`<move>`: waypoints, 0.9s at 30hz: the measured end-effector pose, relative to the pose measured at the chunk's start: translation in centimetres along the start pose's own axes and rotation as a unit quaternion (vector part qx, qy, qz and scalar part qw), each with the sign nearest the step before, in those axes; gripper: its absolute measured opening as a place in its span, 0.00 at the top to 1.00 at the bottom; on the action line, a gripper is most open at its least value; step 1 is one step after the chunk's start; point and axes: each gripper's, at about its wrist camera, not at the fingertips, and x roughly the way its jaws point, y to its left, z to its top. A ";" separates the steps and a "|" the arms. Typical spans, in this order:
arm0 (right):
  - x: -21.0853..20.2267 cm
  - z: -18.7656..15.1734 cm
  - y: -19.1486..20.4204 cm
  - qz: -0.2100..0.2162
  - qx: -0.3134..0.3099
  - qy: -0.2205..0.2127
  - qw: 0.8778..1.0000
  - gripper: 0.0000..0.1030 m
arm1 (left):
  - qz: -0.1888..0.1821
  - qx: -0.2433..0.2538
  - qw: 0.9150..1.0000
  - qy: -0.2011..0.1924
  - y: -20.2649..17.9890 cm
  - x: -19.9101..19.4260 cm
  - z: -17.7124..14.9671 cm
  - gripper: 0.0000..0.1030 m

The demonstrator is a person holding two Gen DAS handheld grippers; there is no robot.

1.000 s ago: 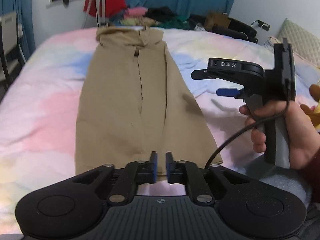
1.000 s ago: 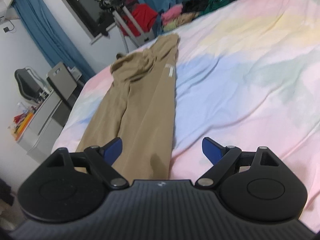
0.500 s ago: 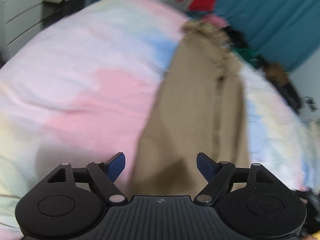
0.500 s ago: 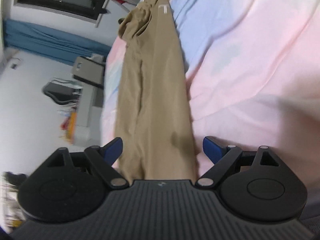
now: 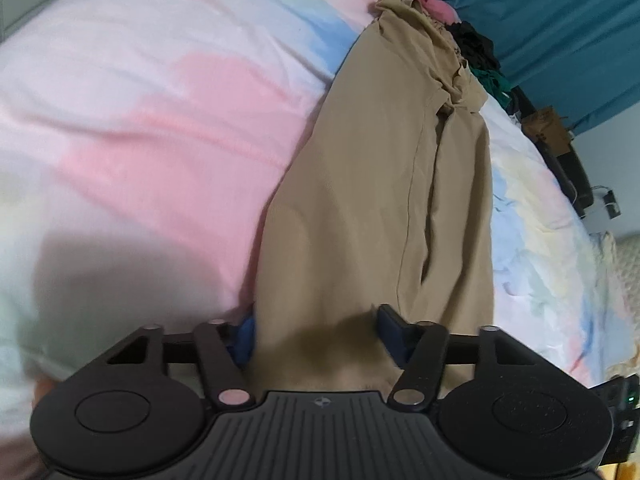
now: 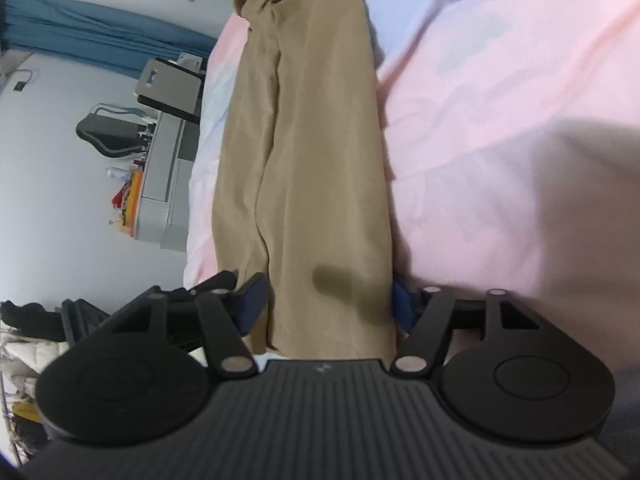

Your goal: Fold clothes

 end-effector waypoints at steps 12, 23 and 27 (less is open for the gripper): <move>-2.8 -2.3 1.8 -0.025 -0.024 -0.018 0.999 0.92 | -0.093 0.004 0.995 -0.045 0.3 -2.8 -1.3 0.95; -12.9 2.9 10.9 0.031 -0.126 -0.156 0.979 0.92 | -0.238 -0.010 0.957 -0.164 -2.7 -11.1 0.0 0.96; -16.8 3.1 13.5 0.054 -0.154 -0.191 0.968 0.92 | -0.254 0.011 0.949 -0.188 -5.5 -14.7 -0.7 0.96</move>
